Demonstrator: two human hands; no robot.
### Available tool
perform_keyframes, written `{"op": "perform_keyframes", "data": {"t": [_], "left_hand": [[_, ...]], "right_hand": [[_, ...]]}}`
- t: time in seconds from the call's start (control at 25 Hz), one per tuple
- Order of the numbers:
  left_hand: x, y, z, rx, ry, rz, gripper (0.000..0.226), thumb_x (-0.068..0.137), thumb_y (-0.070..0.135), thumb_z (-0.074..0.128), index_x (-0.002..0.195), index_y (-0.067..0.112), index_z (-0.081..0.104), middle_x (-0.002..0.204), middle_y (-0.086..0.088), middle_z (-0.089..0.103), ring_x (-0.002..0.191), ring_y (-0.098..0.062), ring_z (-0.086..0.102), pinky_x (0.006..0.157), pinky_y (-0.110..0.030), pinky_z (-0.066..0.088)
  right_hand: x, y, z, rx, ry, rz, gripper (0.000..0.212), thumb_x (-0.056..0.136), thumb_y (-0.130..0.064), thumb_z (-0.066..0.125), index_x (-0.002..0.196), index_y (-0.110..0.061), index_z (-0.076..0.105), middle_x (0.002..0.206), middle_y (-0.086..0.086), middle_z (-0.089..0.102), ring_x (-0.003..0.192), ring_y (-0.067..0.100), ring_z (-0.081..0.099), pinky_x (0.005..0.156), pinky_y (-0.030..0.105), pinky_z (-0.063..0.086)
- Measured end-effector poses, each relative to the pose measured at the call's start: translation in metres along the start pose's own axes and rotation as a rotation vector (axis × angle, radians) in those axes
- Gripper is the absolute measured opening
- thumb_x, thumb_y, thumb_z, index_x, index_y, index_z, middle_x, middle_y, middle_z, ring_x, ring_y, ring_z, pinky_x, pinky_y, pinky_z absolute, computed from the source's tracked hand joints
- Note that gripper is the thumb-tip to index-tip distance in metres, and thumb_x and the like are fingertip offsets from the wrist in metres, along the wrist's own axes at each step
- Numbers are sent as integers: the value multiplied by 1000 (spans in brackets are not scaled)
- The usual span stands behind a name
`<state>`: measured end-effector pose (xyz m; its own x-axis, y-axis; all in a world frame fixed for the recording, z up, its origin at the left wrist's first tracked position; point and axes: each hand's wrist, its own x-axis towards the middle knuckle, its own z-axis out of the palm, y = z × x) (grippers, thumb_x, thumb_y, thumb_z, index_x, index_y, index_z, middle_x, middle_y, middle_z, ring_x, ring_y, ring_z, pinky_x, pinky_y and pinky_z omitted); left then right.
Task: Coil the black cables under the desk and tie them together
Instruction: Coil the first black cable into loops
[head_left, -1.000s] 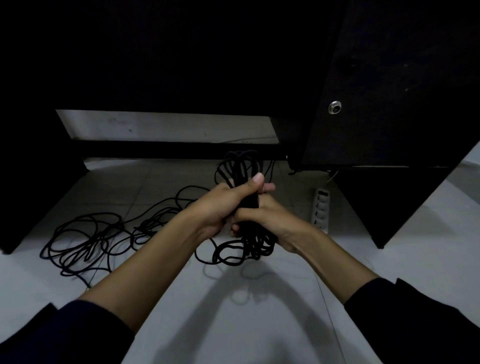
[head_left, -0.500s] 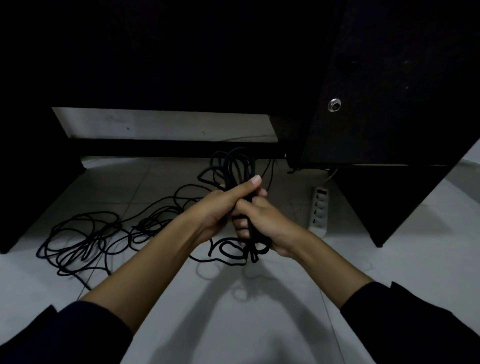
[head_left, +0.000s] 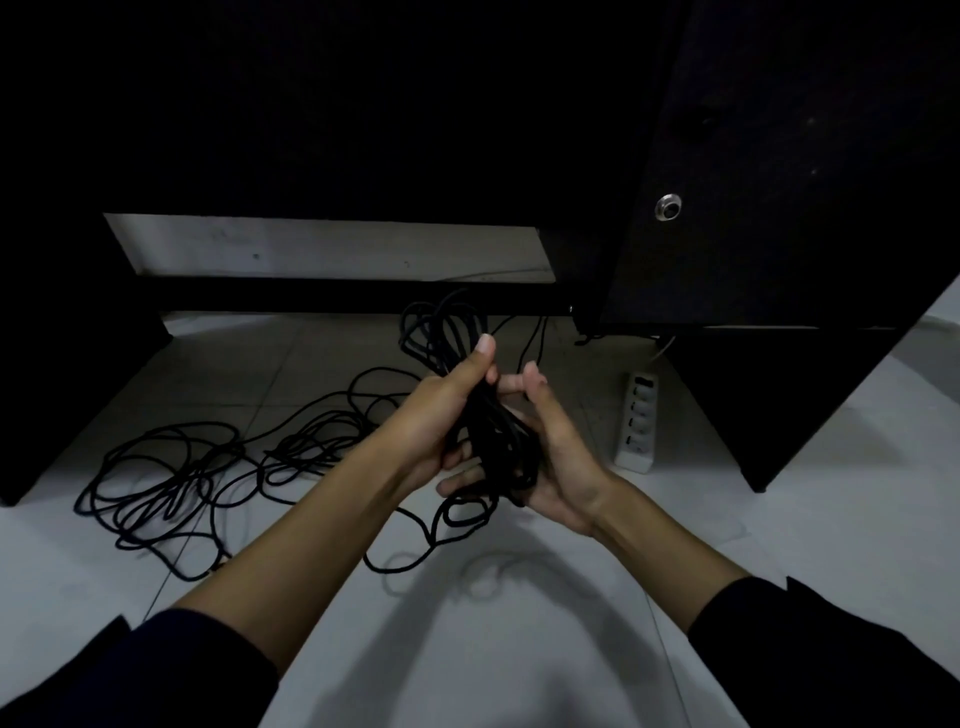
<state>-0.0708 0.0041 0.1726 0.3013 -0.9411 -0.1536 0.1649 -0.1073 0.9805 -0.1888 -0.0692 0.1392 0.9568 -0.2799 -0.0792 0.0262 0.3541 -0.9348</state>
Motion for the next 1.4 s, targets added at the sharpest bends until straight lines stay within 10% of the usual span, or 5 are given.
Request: {"op": "perform_keyframes", "data": {"t": [0.2,0.36,0.48,1.08,1.4], "left_hand": [[9,-3,-6,-261,122,92,37,97,45,46,75,16,52,82,-5,69,105,-22,68,95,-38,48],[15,2,-14,-416,189,118,37,97,41,47,71,16,45,62,0,44,73,-21,65,64,-31,56],[18,0,-14,-425,224,119,36,97,40,48,70,17,43,49,7,34,46,-11,44,59,-27,49],[16,10,-42,-255,120,42,32,96,39,54,76,15,46,51,8,32,35,-3,28,38,-17,31],[11,-7,-24,77,32,-86,34,92,42,57,77,12,60,64,-1,58,50,-10,51,59,-26,46]], "right_hand": [[-3,11,-14,-55,-68,69,81,79,-82,23,141,-34,43,107,24,67,93,39,66,90,49,49],[-13,16,-27,-182,40,129,62,83,-61,58,132,-24,48,86,13,67,79,25,65,76,35,48],[-11,12,-23,-385,8,124,7,89,-23,67,92,-18,65,75,1,61,73,15,58,79,35,46],[-34,-6,-60,-772,40,118,14,94,-19,57,84,-10,61,73,2,53,69,15,53,69,32,46],[-11,-53,-17,-1243,100,-304,7,92,-22,63,95,-16,66,81,-18,63,76,-2,59,67,10,44]]}}
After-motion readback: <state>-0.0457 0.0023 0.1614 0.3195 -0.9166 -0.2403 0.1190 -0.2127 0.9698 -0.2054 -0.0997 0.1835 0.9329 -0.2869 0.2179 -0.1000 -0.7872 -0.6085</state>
